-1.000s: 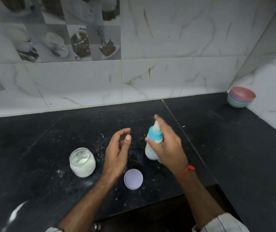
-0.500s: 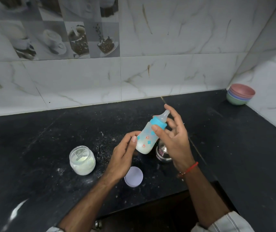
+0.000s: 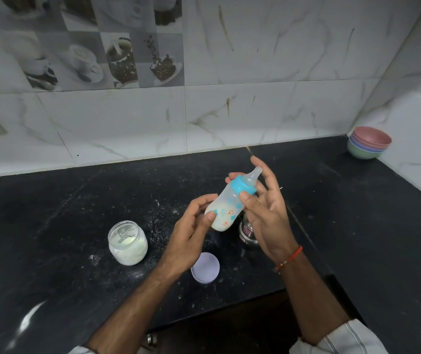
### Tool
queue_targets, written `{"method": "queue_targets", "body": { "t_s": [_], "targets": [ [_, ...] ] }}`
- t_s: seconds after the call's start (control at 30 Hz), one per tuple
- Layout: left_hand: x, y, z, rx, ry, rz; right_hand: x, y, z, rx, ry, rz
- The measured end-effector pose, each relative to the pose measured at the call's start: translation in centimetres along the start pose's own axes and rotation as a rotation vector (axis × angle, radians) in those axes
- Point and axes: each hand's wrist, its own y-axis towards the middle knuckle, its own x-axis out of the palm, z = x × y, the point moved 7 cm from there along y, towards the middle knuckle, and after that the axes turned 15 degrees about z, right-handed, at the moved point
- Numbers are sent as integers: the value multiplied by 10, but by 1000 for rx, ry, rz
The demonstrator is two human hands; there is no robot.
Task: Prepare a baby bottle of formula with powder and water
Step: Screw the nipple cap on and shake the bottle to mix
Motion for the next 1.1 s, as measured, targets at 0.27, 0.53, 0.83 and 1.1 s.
{"method": "queue_targets", "body": {
  "t_s": [0.27,0.53,0.83,1.1],
  "targets": [
    [-3,0,-3,26,169,-19,24,-9,18,7,-241,-155],
    [-37,0,-28,-68,316,148,18,17,48,-119,-632,-12],
    [-144,-14,-65,-8,791,592,6,61,136,94,-857,107],
    [-166,-15,-106,-207,697,565,1,61,161,64,-979,100]
  ]
}}
